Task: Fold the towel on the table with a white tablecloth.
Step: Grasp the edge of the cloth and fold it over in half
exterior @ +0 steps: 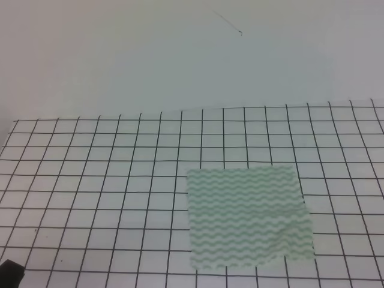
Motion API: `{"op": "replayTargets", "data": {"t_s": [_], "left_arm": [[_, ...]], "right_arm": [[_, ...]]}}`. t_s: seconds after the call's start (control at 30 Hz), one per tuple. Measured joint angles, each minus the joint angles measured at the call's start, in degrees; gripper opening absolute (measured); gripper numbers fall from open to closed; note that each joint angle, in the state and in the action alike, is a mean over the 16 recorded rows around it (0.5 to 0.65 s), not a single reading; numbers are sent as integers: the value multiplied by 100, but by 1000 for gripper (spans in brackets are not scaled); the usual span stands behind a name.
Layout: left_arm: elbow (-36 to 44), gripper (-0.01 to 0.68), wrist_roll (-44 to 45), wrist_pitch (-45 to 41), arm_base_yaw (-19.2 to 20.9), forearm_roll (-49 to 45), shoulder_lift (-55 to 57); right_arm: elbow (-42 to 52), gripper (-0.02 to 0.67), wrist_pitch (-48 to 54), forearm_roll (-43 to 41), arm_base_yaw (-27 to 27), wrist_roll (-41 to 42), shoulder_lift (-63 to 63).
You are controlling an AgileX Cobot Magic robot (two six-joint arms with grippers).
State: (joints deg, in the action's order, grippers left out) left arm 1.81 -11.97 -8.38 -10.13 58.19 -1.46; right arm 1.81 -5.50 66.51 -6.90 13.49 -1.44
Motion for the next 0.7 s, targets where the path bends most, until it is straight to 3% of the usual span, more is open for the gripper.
{"op": "replayTargets", "data": {"t_s": [0.23,0.7], "left_arm": [[-39,0,420,67,0,80,0],[-406,0,2155,-728,0,128,241]], "right_arm": [[-137,-3,526,0,0,305,4],[-1253,-3,2410,-78,30,2114,931]]}}
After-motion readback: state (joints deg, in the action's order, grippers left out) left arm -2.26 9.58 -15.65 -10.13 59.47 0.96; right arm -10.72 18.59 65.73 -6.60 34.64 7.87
